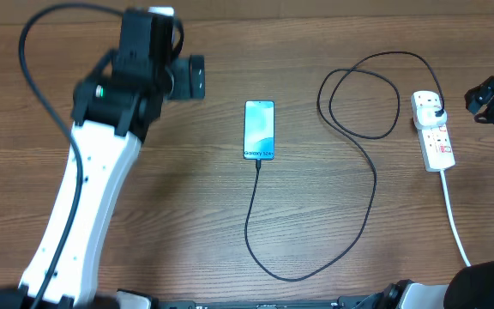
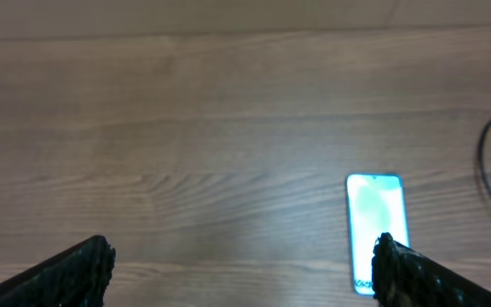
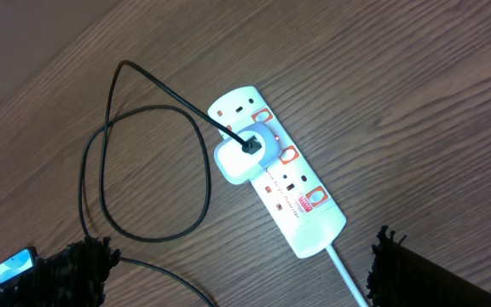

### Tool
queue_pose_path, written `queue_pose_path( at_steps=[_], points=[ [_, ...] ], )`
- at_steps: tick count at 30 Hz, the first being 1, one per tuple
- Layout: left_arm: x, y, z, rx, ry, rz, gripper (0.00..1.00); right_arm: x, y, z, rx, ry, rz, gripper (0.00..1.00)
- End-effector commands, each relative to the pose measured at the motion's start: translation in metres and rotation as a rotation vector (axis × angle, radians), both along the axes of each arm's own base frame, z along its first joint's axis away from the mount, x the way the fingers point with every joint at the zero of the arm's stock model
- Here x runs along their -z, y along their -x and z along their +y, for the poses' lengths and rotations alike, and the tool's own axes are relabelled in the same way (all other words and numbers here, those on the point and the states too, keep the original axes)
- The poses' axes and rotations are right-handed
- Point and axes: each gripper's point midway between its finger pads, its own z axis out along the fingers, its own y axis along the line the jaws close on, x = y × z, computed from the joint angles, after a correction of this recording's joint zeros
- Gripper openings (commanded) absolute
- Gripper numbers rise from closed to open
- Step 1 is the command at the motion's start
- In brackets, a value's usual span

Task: Plug charger to phone and switch on socket

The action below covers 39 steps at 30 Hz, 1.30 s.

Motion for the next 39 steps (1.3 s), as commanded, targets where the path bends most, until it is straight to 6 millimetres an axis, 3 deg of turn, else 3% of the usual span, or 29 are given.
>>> queue_pose_path(
  at_steps=[1, 8, 20, 31, 39],
  points=[
    [0.002, 0.028, 0.025, -0.053, -0.048, -0.065, 1.00, -0.011, -0.003, 0.000, 0.002, 0.012, -0.026, 1.00],
    [0.019, 0.053, 0.042, -0.092, -0.005, -0.241, 1.00, -0.011, -0.003, 0.000, 0.002, 0.012, -0.026, 1.00],
    [0.008, 0.092, 0.065, -0.123, 0.137, -0.736, 1.00, -0.011, -0.003, 0.000, 0.002, 0.012, -0.026, 1.00],
    [0.004, 0.138, 0.094, -0.222, 0.260, -1.033, 1.00, -0.011, -0.003, 0.000, 0.002, 0.012, -0.026, 1.00],
    [0.036, 0.155, 0.098, -0.230, 0.271, -1.064, 1.00, -0.011, -0.003, 0.000, 0.002, 0.012, -0.026, 1.00]
  ],
)
